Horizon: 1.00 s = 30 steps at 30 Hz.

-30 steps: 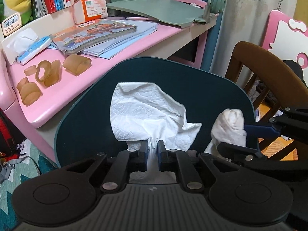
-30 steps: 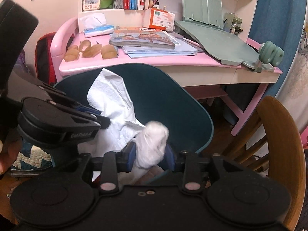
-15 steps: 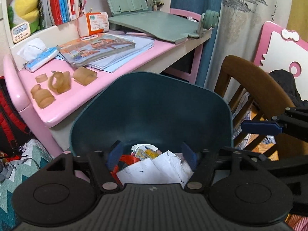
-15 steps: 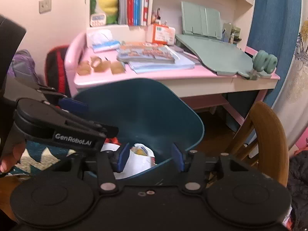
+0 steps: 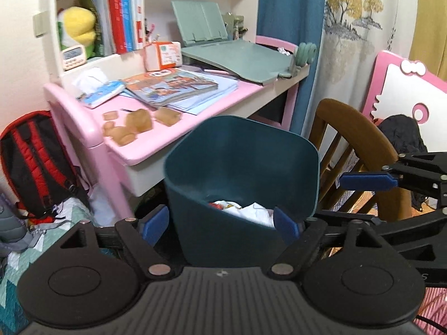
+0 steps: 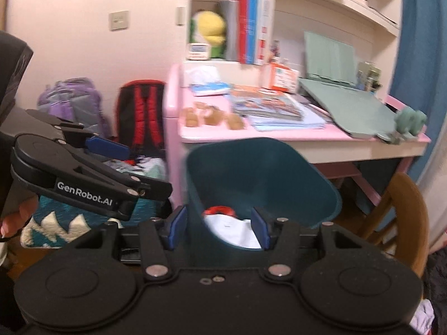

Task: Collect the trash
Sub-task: 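Move both tools back down to the trash under the bed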

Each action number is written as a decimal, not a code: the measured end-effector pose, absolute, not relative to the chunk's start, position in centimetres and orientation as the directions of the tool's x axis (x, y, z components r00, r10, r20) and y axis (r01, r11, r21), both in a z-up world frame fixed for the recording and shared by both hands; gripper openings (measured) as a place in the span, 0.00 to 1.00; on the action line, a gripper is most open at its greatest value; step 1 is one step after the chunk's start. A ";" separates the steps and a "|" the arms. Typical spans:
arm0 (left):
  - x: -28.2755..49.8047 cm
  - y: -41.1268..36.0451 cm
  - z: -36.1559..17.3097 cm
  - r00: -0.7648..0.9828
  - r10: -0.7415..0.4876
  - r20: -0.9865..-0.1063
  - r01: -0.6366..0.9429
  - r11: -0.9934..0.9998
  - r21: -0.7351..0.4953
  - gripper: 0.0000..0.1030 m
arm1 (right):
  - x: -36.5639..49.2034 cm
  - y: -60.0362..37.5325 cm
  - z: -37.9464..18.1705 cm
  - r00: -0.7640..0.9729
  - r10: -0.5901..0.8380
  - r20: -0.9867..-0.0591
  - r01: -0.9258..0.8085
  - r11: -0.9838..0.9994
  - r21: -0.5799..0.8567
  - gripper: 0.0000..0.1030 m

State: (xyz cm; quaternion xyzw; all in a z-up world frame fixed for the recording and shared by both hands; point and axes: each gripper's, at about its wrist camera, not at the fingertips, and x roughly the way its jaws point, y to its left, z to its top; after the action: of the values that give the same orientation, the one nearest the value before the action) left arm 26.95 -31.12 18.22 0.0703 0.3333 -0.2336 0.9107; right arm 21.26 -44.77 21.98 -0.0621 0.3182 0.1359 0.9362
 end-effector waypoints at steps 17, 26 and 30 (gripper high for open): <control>21.3 -8.5 12.9 0.704 -0.252 -0.664 0.248 0.963 -0.102 0.96 | 22.7 -23.4 15.0 0.511 0.476 -0.716 -0.622 0.779 0.075 0.50; 21.2 4.8 1.0 0.617 -0.129 -0.777 0.050 0.991 -0.125 0.96 | 24.7 -10.9 4.0 0.235 0.512 -0.826 -0.736 0.649 0.192 0.50; 21.0 9.9 -3.8 0.576 -0.089 -0.813 -0.026 0.992 -0.127 0.96 | 24.8 -5.7 -0.7 0.142 0.525 -0.839 -0.752 0.609 0.253 0.50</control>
State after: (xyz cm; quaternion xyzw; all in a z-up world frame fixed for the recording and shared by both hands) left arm 20.98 9.89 -3.78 -0.0625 0.4602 -0.0179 0.8854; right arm 24.81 -5.73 -0.66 -0.1144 0.4965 0.4271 0.7470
